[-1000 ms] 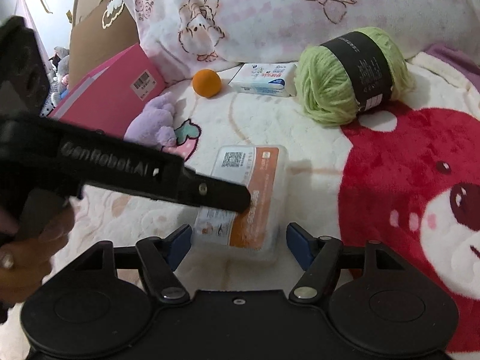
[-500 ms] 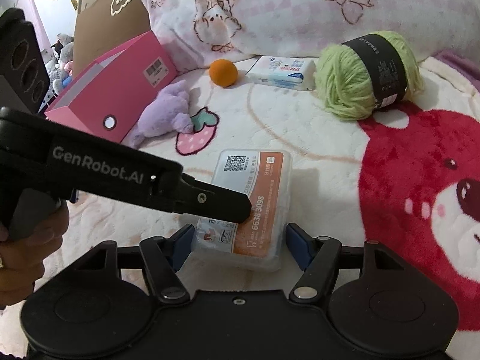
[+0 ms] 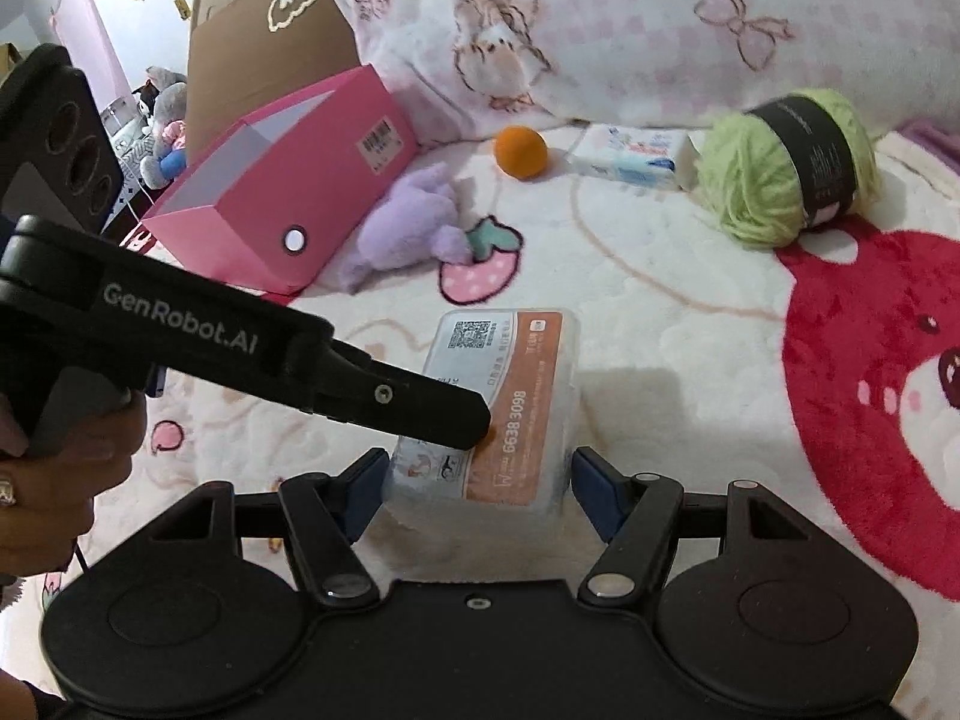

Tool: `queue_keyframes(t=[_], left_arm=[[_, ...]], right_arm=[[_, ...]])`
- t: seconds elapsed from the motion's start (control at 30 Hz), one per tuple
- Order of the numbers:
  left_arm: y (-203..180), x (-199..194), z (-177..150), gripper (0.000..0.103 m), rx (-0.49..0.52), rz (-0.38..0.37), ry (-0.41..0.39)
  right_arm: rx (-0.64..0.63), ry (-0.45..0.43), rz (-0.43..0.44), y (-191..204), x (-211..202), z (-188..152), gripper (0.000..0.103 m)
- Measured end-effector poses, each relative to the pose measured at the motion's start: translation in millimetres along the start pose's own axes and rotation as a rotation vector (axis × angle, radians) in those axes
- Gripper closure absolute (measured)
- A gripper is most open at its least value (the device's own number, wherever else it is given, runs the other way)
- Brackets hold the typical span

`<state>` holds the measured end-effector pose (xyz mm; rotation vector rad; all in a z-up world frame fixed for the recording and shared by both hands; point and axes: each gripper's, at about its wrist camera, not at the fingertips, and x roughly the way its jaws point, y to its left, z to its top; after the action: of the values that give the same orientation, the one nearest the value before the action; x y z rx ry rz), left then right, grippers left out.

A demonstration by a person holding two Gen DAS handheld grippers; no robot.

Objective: Organize objects
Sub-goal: 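Lift the clear plastic box with the left tool toward the pink box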

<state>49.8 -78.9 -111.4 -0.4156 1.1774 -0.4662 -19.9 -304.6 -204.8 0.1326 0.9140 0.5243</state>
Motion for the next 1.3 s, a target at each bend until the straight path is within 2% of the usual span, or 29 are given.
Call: queue_keyframes(t=[0.53,0.9,1.3], left_arm=[[7,-55,1,0.068,0.047,-0.022,-0.038],[11,-82,3,0.068,0.067,0.007,-0.064],[9,-118,14,0.068,0.111,0.072,-0.070]], right_arm=[[-0.061,-0.021,-0.048,52,-18,17,0.031],[-0.065,-0.011,-0.064,77,-18,28,0.031],[-0.036,0.016,-0.019,101,-20,55,0.031]])
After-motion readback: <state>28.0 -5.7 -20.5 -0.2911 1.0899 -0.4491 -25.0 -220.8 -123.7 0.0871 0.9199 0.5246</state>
